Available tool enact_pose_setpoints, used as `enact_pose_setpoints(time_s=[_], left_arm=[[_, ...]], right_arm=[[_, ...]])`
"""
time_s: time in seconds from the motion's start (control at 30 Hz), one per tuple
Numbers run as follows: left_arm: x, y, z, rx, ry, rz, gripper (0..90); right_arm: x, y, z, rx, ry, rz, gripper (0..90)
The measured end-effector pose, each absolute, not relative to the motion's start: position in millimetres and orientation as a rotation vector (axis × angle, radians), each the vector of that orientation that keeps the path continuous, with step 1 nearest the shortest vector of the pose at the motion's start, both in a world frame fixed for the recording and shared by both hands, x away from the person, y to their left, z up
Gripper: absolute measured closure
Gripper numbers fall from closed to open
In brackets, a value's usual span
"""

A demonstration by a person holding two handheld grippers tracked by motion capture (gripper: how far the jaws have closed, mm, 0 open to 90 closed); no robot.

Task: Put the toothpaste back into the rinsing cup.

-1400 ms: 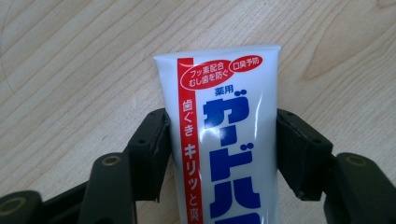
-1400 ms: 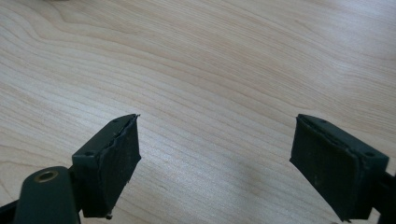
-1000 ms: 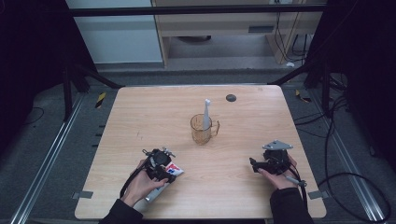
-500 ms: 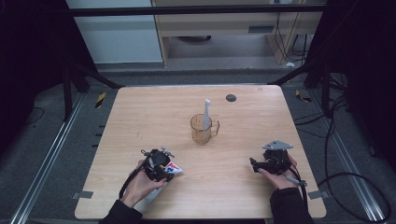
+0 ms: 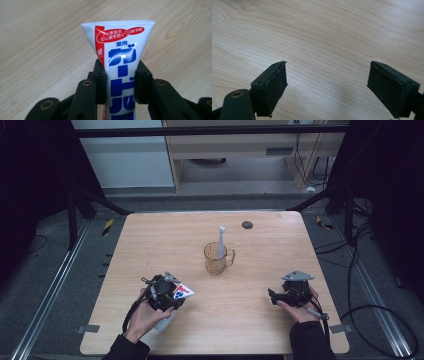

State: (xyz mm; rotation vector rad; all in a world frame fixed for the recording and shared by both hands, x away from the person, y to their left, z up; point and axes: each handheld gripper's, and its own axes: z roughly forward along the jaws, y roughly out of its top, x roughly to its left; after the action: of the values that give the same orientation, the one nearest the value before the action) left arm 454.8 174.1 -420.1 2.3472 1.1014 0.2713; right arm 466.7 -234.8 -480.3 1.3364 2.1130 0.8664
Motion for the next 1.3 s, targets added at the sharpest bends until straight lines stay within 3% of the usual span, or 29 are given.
enact_pose_setpoints(time_s=[0.87,1.3], left_arm=[[494,179,-365,2.039,1.095,0.504,68.4],[513,163,-361,1.908,1.065,0.571,68.4]], right_arm=[[466,-235,-482,1.311,2.072,0.878,14.2],[465,-233,-484,1.289,2.076,0.89,14.4]])
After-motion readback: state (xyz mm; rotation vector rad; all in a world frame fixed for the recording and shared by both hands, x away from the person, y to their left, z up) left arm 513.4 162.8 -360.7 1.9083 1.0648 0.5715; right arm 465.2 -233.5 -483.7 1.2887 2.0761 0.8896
